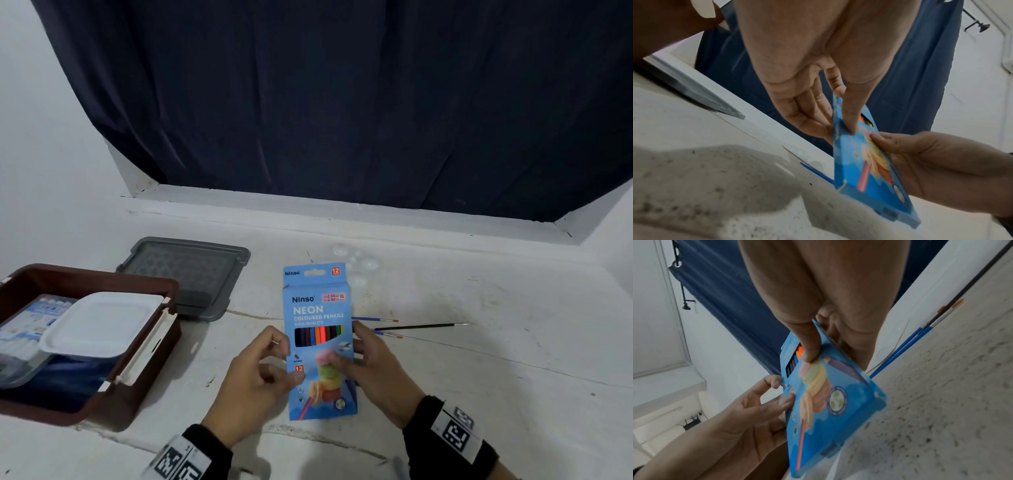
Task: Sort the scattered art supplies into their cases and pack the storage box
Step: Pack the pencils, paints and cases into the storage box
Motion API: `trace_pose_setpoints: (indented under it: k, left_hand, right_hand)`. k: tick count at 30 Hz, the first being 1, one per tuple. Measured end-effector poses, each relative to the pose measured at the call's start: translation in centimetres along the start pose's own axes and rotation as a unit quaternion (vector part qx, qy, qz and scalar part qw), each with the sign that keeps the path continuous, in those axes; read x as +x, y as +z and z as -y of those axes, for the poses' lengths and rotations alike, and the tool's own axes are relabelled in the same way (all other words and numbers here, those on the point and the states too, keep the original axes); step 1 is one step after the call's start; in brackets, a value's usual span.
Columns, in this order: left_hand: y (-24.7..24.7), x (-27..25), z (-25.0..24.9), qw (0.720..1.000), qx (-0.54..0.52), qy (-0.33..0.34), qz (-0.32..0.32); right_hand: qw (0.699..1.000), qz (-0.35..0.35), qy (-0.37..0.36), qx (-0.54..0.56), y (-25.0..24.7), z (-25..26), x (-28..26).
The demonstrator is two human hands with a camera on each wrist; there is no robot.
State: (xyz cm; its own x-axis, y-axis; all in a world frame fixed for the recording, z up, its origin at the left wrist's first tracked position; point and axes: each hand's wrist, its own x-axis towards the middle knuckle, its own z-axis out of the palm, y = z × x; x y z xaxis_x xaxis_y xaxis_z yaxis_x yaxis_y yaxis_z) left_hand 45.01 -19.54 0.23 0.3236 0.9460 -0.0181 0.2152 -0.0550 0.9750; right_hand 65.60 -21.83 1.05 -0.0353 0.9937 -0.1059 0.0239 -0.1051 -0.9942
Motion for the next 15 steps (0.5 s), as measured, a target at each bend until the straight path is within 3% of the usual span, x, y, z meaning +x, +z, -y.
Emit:
trace_pose_setpoints:
  k: [5,11,15]
  left_hand:
    - [-1.0,0.4,-0.7,0.998,-0.013,0.051,-0.044]
    - [-4.0,1.4,-3.3,0.98,-0.096,0.113,-0.131]
    - [-5.6,2.0,-3.6,0.983,-0.078,0.113,-0.121]
  right_hand:
    - [0.999,-0.009,-0.028,-0.021,0.0,0.7,0.1]
    - [0.988,-0.025,-0.079,-0.132,-0.5,3.1,0.0]
    - [0.961,-0.039,-0.115,-0.249,-0.4,4.6,0.3]
